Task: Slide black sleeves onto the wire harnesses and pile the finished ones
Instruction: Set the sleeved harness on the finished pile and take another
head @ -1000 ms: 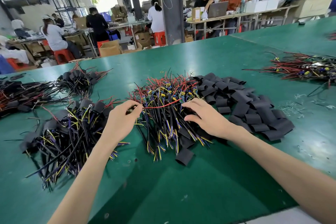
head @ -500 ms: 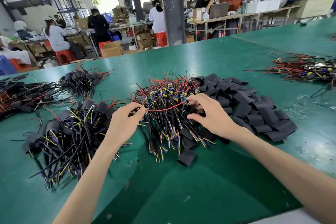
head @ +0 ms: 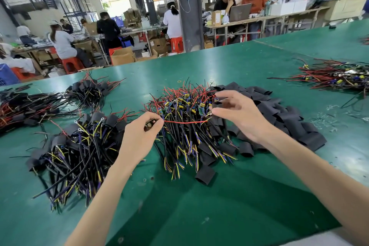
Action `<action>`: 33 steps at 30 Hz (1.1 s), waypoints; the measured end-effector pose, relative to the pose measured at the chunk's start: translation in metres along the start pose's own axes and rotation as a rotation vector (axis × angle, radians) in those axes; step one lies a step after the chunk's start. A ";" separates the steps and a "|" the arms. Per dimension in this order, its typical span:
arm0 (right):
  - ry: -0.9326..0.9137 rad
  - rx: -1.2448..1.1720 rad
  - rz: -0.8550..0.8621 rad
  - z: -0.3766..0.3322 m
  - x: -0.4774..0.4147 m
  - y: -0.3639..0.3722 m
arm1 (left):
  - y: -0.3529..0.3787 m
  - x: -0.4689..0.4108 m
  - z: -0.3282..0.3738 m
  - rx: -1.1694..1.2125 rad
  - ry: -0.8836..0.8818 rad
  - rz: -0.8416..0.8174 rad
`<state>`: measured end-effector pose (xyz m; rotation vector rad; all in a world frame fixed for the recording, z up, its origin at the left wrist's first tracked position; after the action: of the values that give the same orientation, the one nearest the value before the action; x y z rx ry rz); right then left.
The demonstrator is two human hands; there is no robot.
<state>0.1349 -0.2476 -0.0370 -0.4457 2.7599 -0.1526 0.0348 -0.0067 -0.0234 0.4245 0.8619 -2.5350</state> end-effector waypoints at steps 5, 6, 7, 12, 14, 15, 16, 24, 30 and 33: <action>-0.210 0.076 -0.348 -0.049 0.021 0.024 | 0.016 0.010 0.019 -0.056 0.105 -0.092; -0.250 0.148 -0.427 -0.054 0.026 0.036 | 0.020 0.012 0.023 -0.036 0.123 -0.115; -0.288 0.239 -0.490 -0.056 0.031 0.048 | 0.023 0.014 0.027 -0.007 0.135 -0.134; -0.283 0.455 -0.613 -0.048 0.044 0.074 | 0.026 0.016 0.031 0.093 0.133 -0.195; -0.235 0.448 -0.626 -0.043 0.046 0.071 | 0.023 0.013 0.029 0.126 0.114 -0.196; -0.212 0.439 -0.623 -0.041 0.046 0.070 | 0.021 0.011 0.026 0.159 0.086 -0.190; -0.183 0.416 -0.619 -0.039 0.045 0.068 | 0.019 0.010 0.023 0.189 0.052 -0.188; -0.072 0.338 -0.609 -0.035 0.043 0.059 | 0.022 0.014 0.028 -0.352 0.254 -0.242; -0.064 0.313 -0.621 -0.029 0.046 0.064 | 0.055 0.038 0.054 -0.412 0.536 -0.290; -0.050 0.273 -0.606 -0.029 0.044 0.061 | 0.056 0.035 0.049 -0.197 0.428 -0.338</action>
<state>0.0678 -0.2028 -0.0333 -1.1685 2.4174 -0.6396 0.0245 -0.0885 -0.0292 0.8368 1.4341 -2.6630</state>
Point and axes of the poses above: each hand's wrist, its own x-axis away from the middle knuckle, its own y-axis out of the palm, z = x × y, the point moved 7 cm from there along -x, towards the middle knuckle, and after that the axes turned 10 degrees about x, right-handed, at the moved point
